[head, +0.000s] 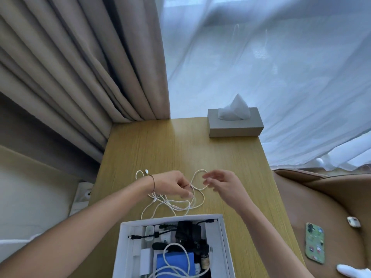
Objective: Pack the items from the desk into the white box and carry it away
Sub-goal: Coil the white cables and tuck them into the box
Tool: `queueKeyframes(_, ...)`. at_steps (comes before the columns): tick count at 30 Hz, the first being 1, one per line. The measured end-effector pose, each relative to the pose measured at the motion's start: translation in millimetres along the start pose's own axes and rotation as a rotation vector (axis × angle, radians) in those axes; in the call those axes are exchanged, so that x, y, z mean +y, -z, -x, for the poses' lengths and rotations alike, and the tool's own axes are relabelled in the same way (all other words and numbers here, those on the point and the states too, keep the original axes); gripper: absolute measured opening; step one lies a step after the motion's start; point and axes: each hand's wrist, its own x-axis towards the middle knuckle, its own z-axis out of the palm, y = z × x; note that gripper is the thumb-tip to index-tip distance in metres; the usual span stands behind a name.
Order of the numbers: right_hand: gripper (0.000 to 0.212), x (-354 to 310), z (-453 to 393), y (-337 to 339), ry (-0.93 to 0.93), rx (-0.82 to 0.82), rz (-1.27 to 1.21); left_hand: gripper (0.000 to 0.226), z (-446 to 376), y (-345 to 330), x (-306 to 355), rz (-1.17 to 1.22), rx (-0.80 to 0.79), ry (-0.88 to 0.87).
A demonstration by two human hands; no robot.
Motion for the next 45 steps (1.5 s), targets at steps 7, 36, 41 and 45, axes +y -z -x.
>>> queueKeyframes(7, 0.016, -40, 18, -20, 0.076, -0.100, -0.117, 0.033, 74, -4, 9, 0.369, 0.513, -0.274)
queueKeyframes(36, 0.034, -126, 67, -81, 0.231, -0.339, -0.301, 0.016, 211, 48, 4, 1.183, 0.989, -0.693)
queueKeyframes(41, 0.030, -131, 68, -65, 0.218, -0.302, -0.125, 0.041, 202, 34, -8, 0.748, 0.956, -0.508)
queueKeyframes(45, 0.030, -145, 67, -72, 0.281, -0.280, -0.004, 0.077, 184, 9, 0, 0.393, 0.789, -0.378)
